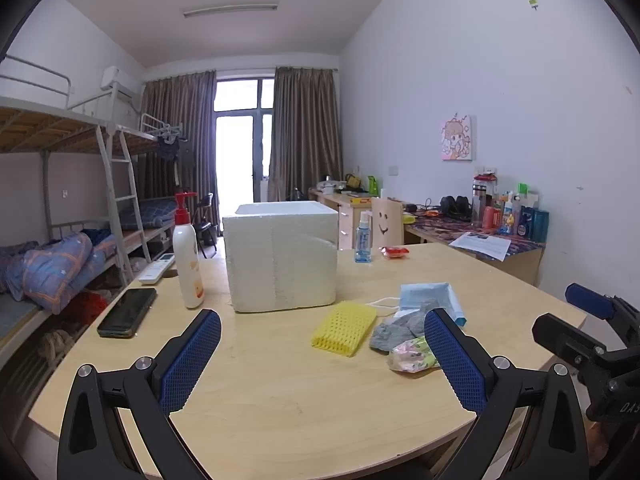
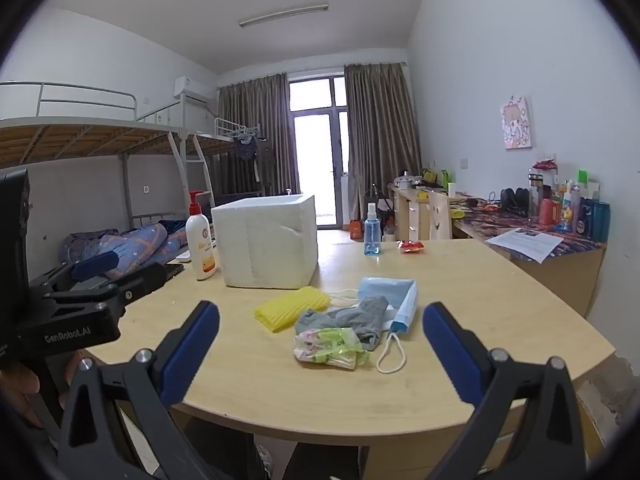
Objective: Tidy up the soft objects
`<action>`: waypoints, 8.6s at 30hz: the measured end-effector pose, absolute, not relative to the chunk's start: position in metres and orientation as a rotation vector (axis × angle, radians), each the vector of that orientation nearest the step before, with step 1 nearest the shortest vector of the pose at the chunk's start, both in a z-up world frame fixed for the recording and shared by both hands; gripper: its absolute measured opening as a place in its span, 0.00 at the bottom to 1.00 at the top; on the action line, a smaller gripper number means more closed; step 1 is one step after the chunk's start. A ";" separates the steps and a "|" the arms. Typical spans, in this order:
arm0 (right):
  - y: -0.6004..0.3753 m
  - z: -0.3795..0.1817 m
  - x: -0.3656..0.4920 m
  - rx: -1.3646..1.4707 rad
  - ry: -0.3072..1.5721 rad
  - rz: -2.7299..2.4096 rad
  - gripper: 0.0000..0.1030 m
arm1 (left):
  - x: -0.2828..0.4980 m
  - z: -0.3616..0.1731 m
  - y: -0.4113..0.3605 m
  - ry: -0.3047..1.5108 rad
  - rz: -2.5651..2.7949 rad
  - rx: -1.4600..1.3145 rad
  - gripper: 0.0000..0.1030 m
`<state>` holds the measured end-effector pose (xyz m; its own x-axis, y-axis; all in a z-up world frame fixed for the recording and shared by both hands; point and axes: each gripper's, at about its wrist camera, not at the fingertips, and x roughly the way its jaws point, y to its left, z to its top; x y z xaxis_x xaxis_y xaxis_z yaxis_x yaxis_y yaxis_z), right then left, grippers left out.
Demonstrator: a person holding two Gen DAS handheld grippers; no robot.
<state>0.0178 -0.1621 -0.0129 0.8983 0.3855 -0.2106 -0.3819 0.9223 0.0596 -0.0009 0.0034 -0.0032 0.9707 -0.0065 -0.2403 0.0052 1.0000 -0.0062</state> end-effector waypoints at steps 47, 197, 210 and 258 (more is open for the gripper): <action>-0.155 -0.006 0.014 0.001 0.213 0.406 1.00 | -0.005 0.007 0.005 0.241 0.008 -0.006 0.99; -0.188 0.043 0.127 0.050 0.419 0.352 0.10 | 0.096 0.025 0.024 0.436 -0.227 0.027 0.11; -0.182 0.051 0.084 0.027 0.304 0.408 0.10 | 0.037 0.049 0.028 0.296 -0.153 0.043 0.11; -0.109 0.049 0.082 -0.054 0.276 0.637 0.10 | 0.000 0.042 0.091 0.268 0.046 -0.016 0.11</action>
